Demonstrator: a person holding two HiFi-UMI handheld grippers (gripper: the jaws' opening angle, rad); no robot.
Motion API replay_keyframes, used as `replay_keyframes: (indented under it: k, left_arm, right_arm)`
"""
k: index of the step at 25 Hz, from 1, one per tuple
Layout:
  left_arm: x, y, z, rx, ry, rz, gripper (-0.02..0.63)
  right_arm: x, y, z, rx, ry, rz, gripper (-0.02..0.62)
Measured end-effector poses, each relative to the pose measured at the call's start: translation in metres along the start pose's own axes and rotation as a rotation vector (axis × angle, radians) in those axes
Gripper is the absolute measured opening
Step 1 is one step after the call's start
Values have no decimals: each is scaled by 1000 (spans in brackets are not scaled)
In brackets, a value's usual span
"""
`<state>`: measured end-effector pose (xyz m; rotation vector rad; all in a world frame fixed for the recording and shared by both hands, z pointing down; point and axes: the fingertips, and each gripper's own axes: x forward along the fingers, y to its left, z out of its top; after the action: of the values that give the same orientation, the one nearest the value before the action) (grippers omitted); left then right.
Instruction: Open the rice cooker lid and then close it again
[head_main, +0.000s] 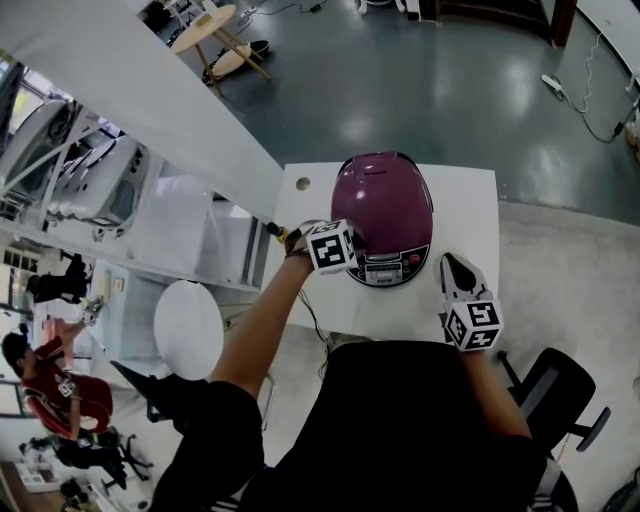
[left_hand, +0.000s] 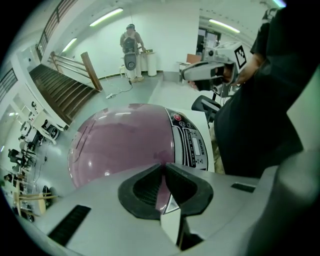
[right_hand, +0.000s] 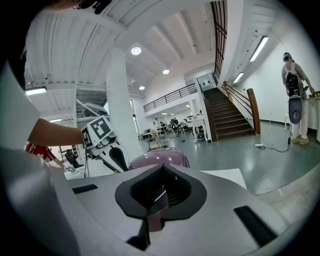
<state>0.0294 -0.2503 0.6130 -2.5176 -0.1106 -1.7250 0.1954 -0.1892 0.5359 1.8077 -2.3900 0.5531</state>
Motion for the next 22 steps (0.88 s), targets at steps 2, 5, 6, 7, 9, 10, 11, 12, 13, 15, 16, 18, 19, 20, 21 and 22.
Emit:
replay_keyframes:
  k: [2,5,6,7,9,10,11,12,13,15,16,18,19,20,21,22]
  left_arm:
    - [0,-2,-1,-9,-8,-6,23]
    - [-1,-3,-3,-12,-12,-4,21]
    - [-1,-2,-3,-11,-10,-3,20]
    - [-2,-2,-3,-6,-7,-5,20]
    - [0,-3,-1,16,4,-10,19]
    - [1,-4,0,30,12,-12,18]
    - [2,-5,0,44,21,-13,18]
    - [2,-6,0,55,30,-13,18]
    - [2,-6,0,63,38,-12,18]
    - [2,-6,0,65,54,-13,18]
    - [2,-6,0,61,61,-15,17]
    - [2,-6,1,53,74,-21,17]
    - [2,-5,2,51,79,-23,17]
    - [2,-5,2,52,84,-22,15]
    - [2,-5,2,56,88,-19,15]
    - [2,-5,1,62,88,-15,15]
  right_arm:
    - [4,2,1,0,2,5,0]
    - [10,5,5,-21,-1,15,0]
    - [12,6,7,-38,-4,16,0]
    - [14,7,9,-55,-6,17,0]
    - [18,9,8,-77,-3,21,0]
    - [20,9,6,-81,2,23,0]
    - [22,9,4,-82,7,25,0]
    - [24,9,3,-82,12,25,0]
    - [26,10,2,-82,14,24,0]
    - [28,9,2,-79,15,19,0]
    - [29,8,3,-77,15,15,0]
    - [31,6,4,-71,16,9,0]
    - [32,5,4,-68,16,7,0]
    - [33,5,4,-66,16,5,0]
    - [33,5,4,-65,15,3,0]
    - [34,5,5,-63,14,1,0]
